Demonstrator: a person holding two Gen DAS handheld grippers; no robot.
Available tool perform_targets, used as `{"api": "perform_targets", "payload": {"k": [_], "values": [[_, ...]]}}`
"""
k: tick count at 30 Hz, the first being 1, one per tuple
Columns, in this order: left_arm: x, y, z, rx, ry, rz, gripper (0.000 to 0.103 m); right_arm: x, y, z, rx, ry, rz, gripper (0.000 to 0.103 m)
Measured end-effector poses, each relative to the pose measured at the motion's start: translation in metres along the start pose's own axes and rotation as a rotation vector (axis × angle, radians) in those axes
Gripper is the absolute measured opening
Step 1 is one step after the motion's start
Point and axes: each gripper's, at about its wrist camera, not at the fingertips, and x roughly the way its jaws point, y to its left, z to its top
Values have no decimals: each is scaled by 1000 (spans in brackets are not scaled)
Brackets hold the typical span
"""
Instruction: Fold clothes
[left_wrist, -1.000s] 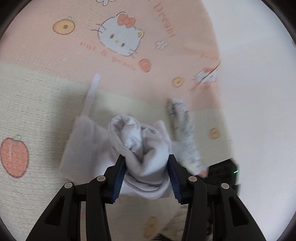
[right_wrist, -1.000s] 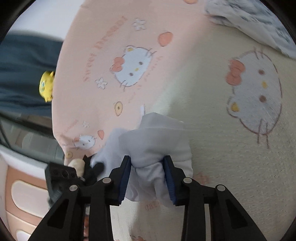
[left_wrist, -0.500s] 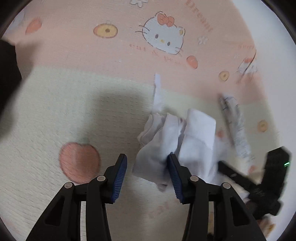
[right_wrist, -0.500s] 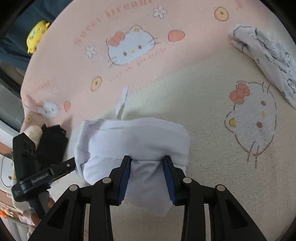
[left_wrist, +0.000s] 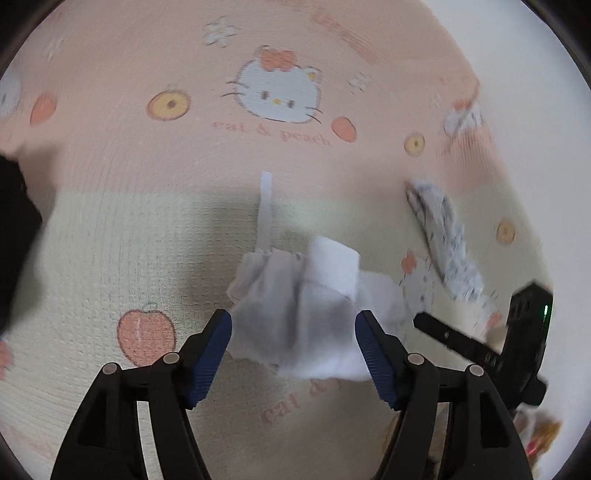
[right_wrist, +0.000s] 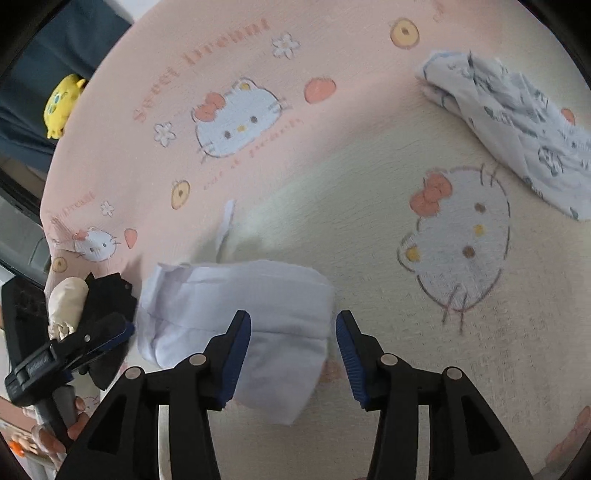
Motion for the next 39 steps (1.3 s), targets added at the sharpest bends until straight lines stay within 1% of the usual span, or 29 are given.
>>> {"api": "perform_targets", "payload": {"k": [3, 5, 7, 8, 11, 14, 15, 16, 18, 20, 22, 23, 24, 25, 26, 27, 28, 29, 31, 33, 36, 39], "values": [[1, -17, -8, 44, -12, 1, 68, 5, -5, -5, 27, 47, 17, 48], [5, -27, -15, 78, -1, 22, 68, 5, -2, -8, 20, 53, 25, 48], [12, -35, -23, 129, 5, 82, 68, 6, 1, -11, 11, 58, 34, 54], [18, -40, -26, 157, 14, 122, 68, 7, 2, -13, 7, 60, 38, 59], [28, -47, -33, 213, 6, 189, 68, 8, 7, -17, -5, 68, 50, 59], [32, -48, -39, 253, -8, 208, 67, 9, 11, -22, -18, 76, 63, 59], [34, -47, -41, 267, -5, 216, 67, 11, 14, -23, -42, 76, 49, 59], [35, -45, -43, 277, 2, 226, 67, 15, 19, -25, -76, 97, 27, 59], [37, -39, -47, 279, 14, 221, 67, 24, 30, -31, -158, 143, -19, 59], [36, -34, -51, 282, 3, 219, 67, 23, 40, -38, -233, 116, -61, 59], [35, -30, -54, 297, -8, 237, 64, 22, 49, -43, -292, 76, -106, 59], [33, -29, -54, 297, -13, 240, 62, 23, 51, -44, -317, 69, -125, 58], [31, -27, -53, 292, -19, 234, 60, 24, 54, -45, -342, 62, -145, 49], [28, -24, -51, 279, -24, 227, 58, 24, 54, -46, -350, 58, -164, 44], [25, -21, -49, 261, -29, 222, 57, 23, 53, -45, -349, 50, -170, 41], [22, -17, -46, 247, -33, 223, 57, 22, 51, -43, -329, 44, -167, 40], [19, -14, -44, 241, -40, 232, 49, 20, 48, -41, -309, 37, -163, 39], [15, -11, -42, 239, -48, 243, 38, 18, 45, -39, -287, 25, -162, 37], [6, -3, -37, 234, -63, 248, 37, 15, 42, -35, -264, 9, -162, 36], [2, 4, -35, 213, -73, 227, 37, 14, 40, -33, -257, 4, -161, 36], [5, 11, -33, 154, -69, 200, 36, 18, 43, -34, -260, 11, -160, 36], [8, 18, -31, 95, -65, 172, 35, 20, 47, -35, -293, 4, -183, 36]]}}
